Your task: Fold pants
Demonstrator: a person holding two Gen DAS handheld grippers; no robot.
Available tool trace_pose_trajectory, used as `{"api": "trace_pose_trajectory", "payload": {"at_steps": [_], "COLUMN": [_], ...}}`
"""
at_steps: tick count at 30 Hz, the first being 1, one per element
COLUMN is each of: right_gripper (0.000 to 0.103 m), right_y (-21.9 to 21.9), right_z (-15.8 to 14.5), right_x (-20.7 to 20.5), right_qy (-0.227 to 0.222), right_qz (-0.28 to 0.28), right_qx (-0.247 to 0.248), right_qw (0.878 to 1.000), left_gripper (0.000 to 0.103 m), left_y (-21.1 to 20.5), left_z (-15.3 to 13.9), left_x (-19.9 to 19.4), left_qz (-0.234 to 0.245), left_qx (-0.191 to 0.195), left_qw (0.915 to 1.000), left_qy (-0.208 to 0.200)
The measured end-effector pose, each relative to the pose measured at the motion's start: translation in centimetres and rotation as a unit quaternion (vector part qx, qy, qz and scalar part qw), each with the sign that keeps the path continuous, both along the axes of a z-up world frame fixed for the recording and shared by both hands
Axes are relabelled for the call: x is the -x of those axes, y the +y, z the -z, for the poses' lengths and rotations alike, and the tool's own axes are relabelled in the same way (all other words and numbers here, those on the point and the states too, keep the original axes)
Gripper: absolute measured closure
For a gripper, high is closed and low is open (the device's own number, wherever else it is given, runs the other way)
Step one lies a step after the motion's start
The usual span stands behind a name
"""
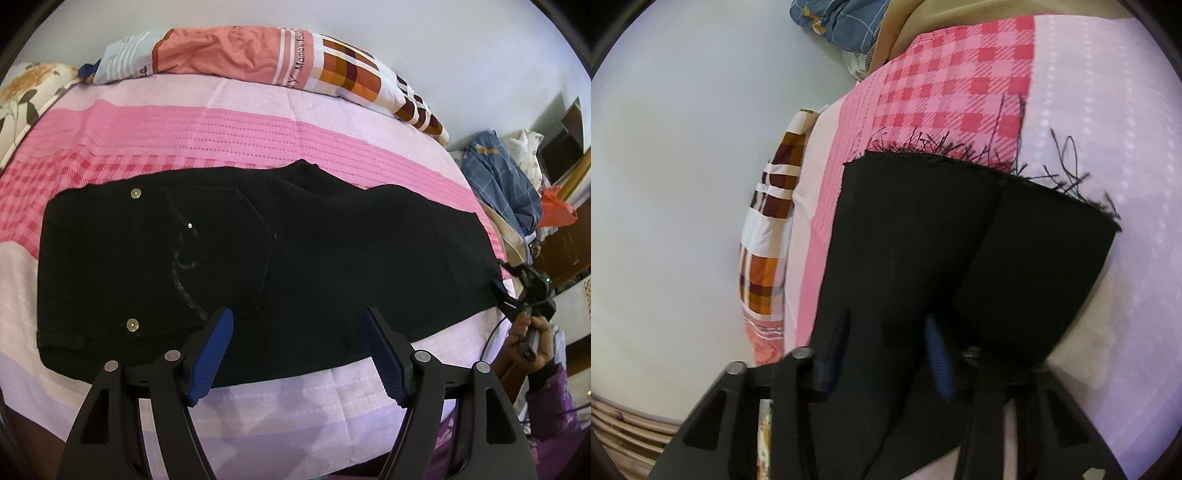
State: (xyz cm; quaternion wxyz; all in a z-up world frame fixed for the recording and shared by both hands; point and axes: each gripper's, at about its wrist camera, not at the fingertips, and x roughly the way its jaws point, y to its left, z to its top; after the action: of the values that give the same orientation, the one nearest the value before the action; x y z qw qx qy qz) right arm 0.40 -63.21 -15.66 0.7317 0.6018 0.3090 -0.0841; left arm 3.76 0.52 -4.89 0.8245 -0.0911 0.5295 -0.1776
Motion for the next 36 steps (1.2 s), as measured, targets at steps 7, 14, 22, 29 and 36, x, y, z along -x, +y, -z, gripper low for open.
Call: {"api": "trace_pose_trajectory", "payload": {"at_steps": [7, 14, 22, 29, 36], "right_gripper": [0.099, 0.100, 0.101, 0.081, 0.079], "right_y": [0.2, 0.5, -0.1, 0.4, 11.3], "right_z": [-1.8, -3.3, -0.4, -1.3, -2.7], "right_x": [1.8, 4.8, 6.8, 8.2, 4.2], "right_qy": [-0.006, 0.010, 0.050, 0.020, -0.031], "right_qz": [-0.012, -0.015, 0.002, 0.032, -0.149], "right_qx": [0.026, 0.037, 0.022, 0.001, -0.041], "right_qw": [1.000, 0.999, 0.998, 0.999, 0.987], "left_gripper": [0.030, 0.029, 0.029, 0.029, 0.029], "left_y": [0.5, 1.1, 0.9, 0.6, -0.8], "left_z": [0.0, 0.1, 0.3, 0.5, 0.6], "left_x": [0.0, 0.0, 0.4, 0.6, 1.5], "left_qz": [-0.009, -0.020, -0.019, -0.013, 0.023], "left_qx": [0.006, 0.008, 0.005, 0.011, -0.003], "left_qw": [0.9999, 0.9997, 0.9996, 0.9997, 0.9997], "left_qy": [0.006, 0.013, 0.020, 0.016, -0.011]}}
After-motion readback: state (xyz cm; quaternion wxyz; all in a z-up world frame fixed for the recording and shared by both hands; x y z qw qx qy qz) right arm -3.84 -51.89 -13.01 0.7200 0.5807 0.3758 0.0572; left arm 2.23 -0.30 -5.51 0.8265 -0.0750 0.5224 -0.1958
